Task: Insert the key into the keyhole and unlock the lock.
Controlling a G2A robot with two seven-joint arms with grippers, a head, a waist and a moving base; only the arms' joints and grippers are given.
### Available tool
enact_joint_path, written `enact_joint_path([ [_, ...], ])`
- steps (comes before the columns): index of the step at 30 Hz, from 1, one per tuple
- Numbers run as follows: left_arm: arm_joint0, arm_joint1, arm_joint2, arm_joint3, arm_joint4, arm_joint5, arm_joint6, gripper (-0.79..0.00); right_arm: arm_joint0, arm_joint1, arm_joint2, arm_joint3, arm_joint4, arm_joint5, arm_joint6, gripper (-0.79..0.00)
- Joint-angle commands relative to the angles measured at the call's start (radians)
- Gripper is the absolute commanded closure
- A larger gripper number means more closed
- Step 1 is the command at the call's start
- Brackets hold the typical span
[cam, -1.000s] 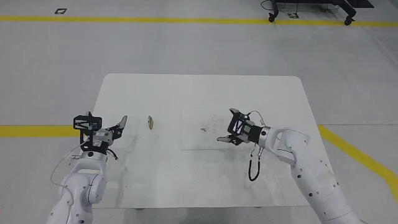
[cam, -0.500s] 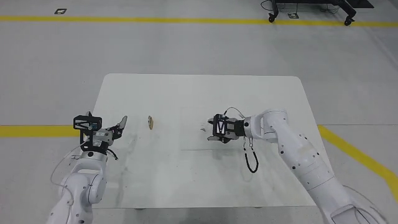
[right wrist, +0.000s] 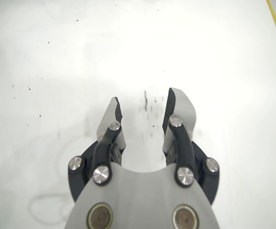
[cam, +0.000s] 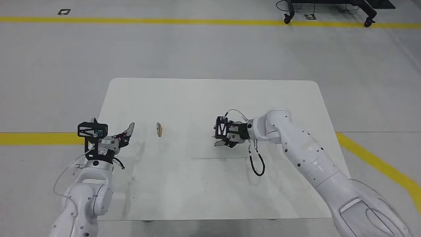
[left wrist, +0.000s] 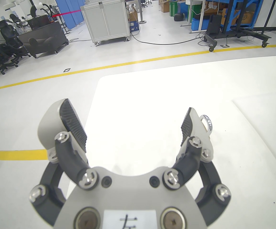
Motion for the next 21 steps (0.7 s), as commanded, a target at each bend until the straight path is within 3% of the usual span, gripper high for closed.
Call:
enact_joint_path([
  [1, 0.000, 0.000, 0.000, 0.000, 0.000, 0.000, 0.000, -0.785, 0.014, -0.007, -0.015, 0.022, 0.007, 0.000, -0.002, -0.376],
  [5, 0.000, 0.000, 0.000, 0.000, 0.000, 0.000, 0.000, -0.785, 0.037, -0.019, -0.045, 0.060, 0.005, 0.009, -0.011, -0.336],
  [6, 0.000, 0.000, 0.000, 0.000, 0.000, 0.000, 0.000, -0.785, 0.041, -0.021, -0.050, 0.071, 0.007, 0.006, -0.017, -0.296],
  [8, 0.000, 0.000, 0.000, 0.000, 0.000, 0.000, 0.000, -0.785, 0.049, -0.025, -0.059, 0.089, 0.003, 0.006, -0.030, -0.135],
  [9, 0.000, 0.000, 0.000, 0.000, 0.000, 0.000, 0.000, -0.785, 0.052, -0.027, -0.062, 0.097, 0.000, 0.006, -0.039, 0.000],
  [21, 0.000, 0.000, 0.000, 0.000, 0.000, 0.000, 0.000, -0.785, 0.031, -0.001, -0.037, 0.090, -0.100, -0.046, -0.261, 0.000],
])
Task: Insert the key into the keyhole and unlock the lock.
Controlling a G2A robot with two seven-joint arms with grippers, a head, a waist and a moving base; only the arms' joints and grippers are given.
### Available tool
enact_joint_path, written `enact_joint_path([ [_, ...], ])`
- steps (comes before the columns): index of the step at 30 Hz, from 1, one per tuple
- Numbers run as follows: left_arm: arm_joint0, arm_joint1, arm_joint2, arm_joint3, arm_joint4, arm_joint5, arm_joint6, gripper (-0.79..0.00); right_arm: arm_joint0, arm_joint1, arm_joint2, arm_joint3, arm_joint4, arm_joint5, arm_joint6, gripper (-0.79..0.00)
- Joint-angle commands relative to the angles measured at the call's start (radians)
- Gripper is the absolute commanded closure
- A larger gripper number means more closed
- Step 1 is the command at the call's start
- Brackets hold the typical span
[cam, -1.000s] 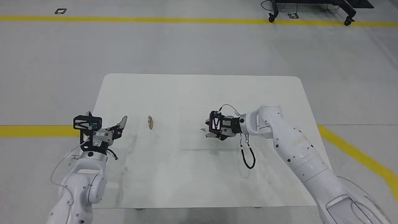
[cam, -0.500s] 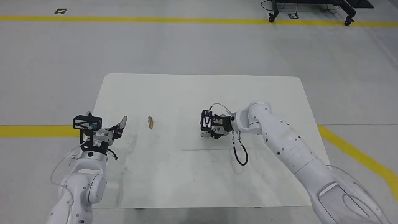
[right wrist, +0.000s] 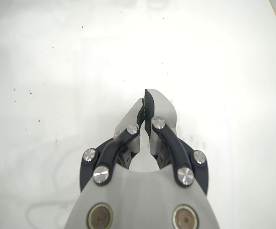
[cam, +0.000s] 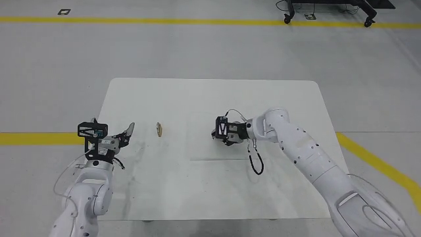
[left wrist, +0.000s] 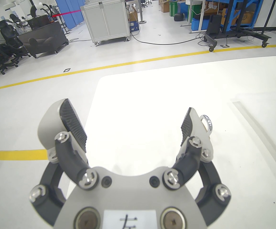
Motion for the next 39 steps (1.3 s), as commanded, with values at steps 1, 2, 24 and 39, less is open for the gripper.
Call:
enact_joint_path([
  [1, 0.000, 0.000, 0.000, 0.000, 0.000, 0.000, 0.000, -0.785, -0.008, 0.008, 0.004, -0.009, -0.029, -0.010, -0.050, 0.000],
  [2, 0.000, 0.000, 0.000, 0.000, 0.000, 0.000, 0.000, -0.785, -0.013, 0.013, 0.005, -0.015, -0.052, -0.010, -0.071, 0.000],
  [24, 0.047, 0.003, 0.125, -0.166, 0.293, -0.086, -0.013, -0.785, -0.089, 0.049, 0.048, -0.068, -0.172, 0.060, -0.367, 0.000],
  [39, -0.085, -0.012, 0.336, -0.112, 0.458, -0.211, -0.192, -0.785, -0.050, 0.044, -0.011, 0.020, -0.272, 0.088, -0.560, 0.000],
])
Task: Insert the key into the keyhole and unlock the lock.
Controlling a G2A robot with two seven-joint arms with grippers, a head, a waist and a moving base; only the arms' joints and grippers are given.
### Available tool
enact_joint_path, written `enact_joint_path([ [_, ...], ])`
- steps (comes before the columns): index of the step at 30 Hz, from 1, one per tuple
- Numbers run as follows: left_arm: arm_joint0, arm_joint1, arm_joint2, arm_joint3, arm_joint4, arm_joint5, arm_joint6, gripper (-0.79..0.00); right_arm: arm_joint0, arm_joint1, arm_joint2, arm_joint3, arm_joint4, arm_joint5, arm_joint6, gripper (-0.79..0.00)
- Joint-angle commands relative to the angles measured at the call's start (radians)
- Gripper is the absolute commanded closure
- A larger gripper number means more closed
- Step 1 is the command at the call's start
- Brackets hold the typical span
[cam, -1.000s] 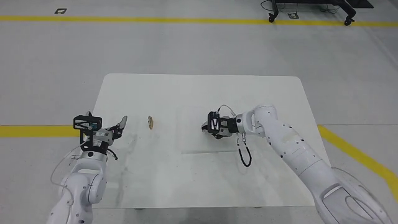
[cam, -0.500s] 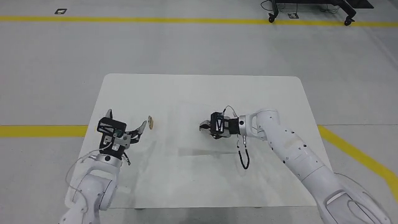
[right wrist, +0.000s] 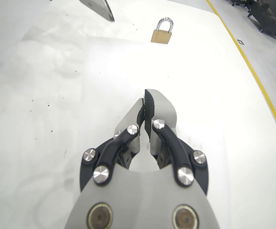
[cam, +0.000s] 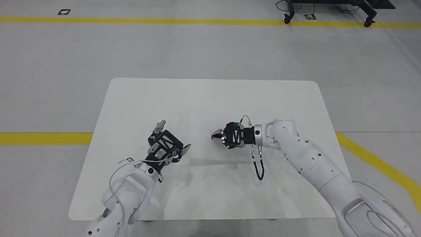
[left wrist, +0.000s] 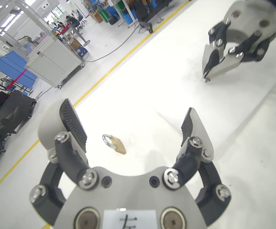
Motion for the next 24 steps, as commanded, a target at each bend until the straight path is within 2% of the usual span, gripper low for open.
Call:
enact_joint_path([
  [1, -0.031, -0.004, 0.015, 0.032, -0.011, 0.001, -0.033, -0.785, 0.004, 0.000, -0.003, 0.005, -0.004, 0.008, -0.012, 0.000],
  [5, -0.074, -0.011, 0.048, 0.076, 0.009, 0.011, -0.077, -0.785, 0.009, 0.001, -0.005, 0.015, -0.012, 0.015, -0.033, 0.000],
  [12, -0.093, -0.016, 0.064, 0.111, 0.024, 0.025, -0.097, -0.785, 0.012, 0.008, -0.005, 0.025, -0.017, -0.004, -0.108, 0.000],
  [17, -0.087, -0.020, 0.041, 0.099, -0.017, 0.098, -0.077, -0.785, 0.007, 0.023, 0.008, 0.029, -0.016, -0.048, -0.224, 0.000],
  [22, -0.087, -0.020, 0.041, 0.099, -0.017, 0.098, -0.077, -0.785, 0.007, 0.023, 0.008, 0.029, -0.016, -0.048, -0.224, 0.000],
  [24, -0.085, -0.022, 0.030, 0.088, -0.040, 0.121, -0.030, -0.785, 0.007, 0.023, 0.008, 0.029, -0.016, -0.048, -0.224, 0.000],
])
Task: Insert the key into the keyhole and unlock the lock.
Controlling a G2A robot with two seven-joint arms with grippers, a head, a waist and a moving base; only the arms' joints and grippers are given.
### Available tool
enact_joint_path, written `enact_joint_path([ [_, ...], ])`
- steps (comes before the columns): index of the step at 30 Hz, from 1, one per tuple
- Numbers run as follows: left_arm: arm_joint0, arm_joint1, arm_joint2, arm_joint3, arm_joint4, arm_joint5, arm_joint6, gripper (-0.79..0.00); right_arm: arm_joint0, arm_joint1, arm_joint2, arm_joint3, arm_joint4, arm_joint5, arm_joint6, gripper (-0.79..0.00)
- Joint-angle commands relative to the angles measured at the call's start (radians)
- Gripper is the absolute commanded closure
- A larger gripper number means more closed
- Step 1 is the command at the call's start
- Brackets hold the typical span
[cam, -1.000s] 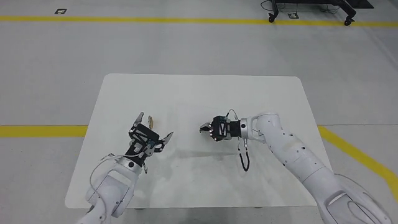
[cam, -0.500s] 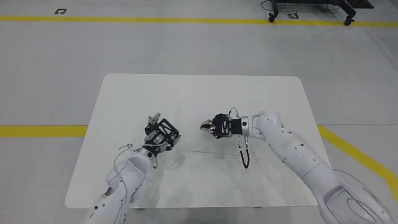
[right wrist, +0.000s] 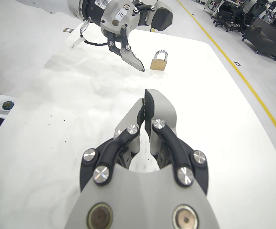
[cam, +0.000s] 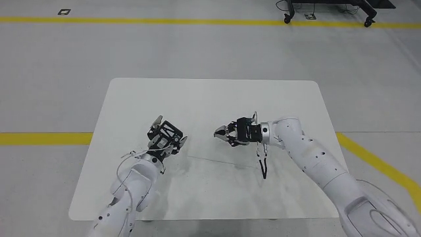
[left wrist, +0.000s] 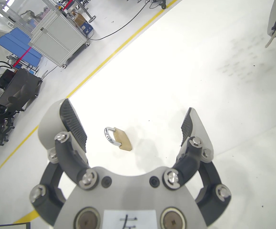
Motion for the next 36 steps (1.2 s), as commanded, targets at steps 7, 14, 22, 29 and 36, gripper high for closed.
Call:
enact_joint_path([
  [7, 0.027, 0.001, -0.145, 0.013, -0.449, -0.120, 0.193, -0.785, -0.035, -0.009, -0.014, -0.023, 0.160, -0.046, -0.070, 0.000],
  [14, -0.051, 0.021, -0.262, 0.221, -0.991, -0.617, 0.181, -0.785, 0.001, -0.010, -0.145, 0.007, 0.509, -0.046, -0.101, 0.000],
  [22, -0.063, 0.022, -0.258, 0.217, -0.973, -0.607, 0.166, -0.785, 0.014, -0.006, -0.159, 0.014, 0.522, -0.046, -0.101, 0.000],
  [29, -0.127, 0.024, -0.192, 0.340, -1.176, -0.837, 0.117, -0.785, -0.010, -0.016, -0.201, -0.021, 0.697, -0.046, -0.033, 0.000],
  [36, -0.211, 0.070, -0.082, 0.382, -1.724, -0.907, -0.269, -0.745, 0.030, -0.035, -0.280, 0.004, 0.905, -0.046, 0.091, 0.000],
])
